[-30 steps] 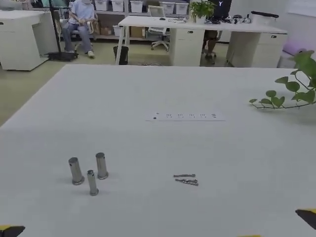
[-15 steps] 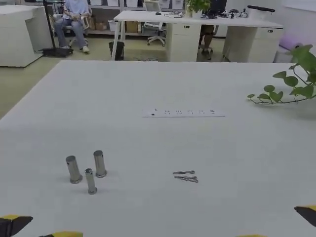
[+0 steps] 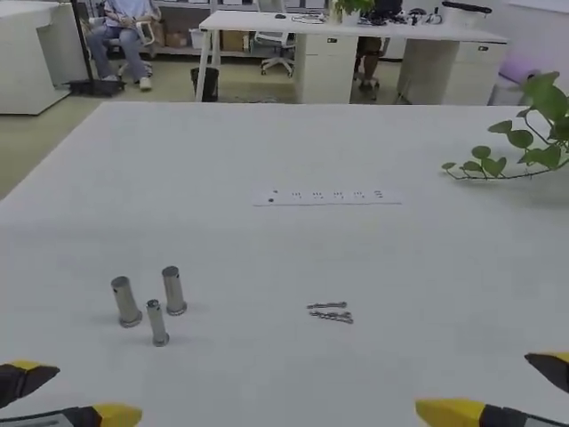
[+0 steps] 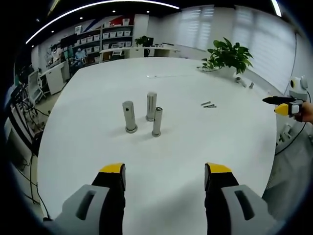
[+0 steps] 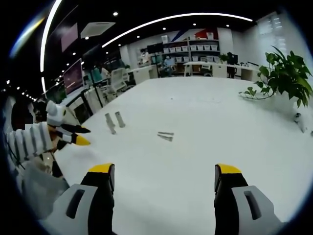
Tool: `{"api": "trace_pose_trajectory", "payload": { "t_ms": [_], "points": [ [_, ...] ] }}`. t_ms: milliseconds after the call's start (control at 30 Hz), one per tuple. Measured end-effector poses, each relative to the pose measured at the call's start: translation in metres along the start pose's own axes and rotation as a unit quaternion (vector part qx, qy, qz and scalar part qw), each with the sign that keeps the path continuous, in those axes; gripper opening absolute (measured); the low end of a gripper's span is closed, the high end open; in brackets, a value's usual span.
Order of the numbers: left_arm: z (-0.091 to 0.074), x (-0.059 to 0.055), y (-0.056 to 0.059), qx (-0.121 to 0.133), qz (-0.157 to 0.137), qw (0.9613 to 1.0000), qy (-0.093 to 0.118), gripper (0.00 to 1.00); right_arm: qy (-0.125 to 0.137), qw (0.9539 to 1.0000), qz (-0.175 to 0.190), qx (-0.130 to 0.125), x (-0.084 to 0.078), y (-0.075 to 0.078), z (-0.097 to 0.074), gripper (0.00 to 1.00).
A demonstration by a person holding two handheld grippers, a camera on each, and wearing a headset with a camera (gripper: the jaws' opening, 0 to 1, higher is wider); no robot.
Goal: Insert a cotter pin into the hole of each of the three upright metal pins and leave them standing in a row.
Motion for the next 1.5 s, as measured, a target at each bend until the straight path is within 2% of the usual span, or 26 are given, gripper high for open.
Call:
{"api": "trace_pose_trajectory", "payload": {
  "t_ms": [133,267,467,733,967,1233,1500],
  "points": [
    [0.005,0.0,-0.002,-0.003,0.009,0.9999,-0.004,0.64,-0.001,1.0,-0.006,0.001,0.002,0.0,0.002,0.85],
    [0.012,-0.001,-0.004,-0.012,0.001,0.9999,-0.004,0.63,-0.011,0.9999,-0.004,0.005,-0.004,0.0,0.005,0.85],
    [0.022,0.002,-0.008,-0.015,0.003,0.9999,-0.003,0.62,-0.019,0.9998,-0.004,0.006,-0.008,0.0,0.004,0.84],
    [0.035,0.014,-0.016,-0.003,0.0,0.9997,0.024,0.59,-0.022,0.9997,-0.002,0.003,-0.009,0.001,0.003,0.82],
    [0.047,0.025,-0.012,-0.016,0.0,0.9988,0.047,0.56,-0.025,0.9997,-0.004,0.001,-0.011,0.001,0.002,0.8],
    [0.061,0.03,-0.007,-0.028,0.016,0.9979,0.055,0.5,-0.03,0.9995,-0.003,0.005,-0.013,-0.002,0.002,0.77],
    [0.074,0.03,-0.001,-0.031,0.01,0.9979,0.056,0.45,-0.04,0.9989,-0.016,0.017,-0.017,-0.003,0.005,0.77]
  ]
}}
Point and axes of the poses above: the centre of the closed fingertips' face, and the gripper's own axes: z roughly forward along the fingers, y roughly to its right, x roughly out of its top, the point moved 3 cm from there along -z, roughly backward along the fingers, and after that the axes turned 13 degrees about y, right-handed, at the moved point
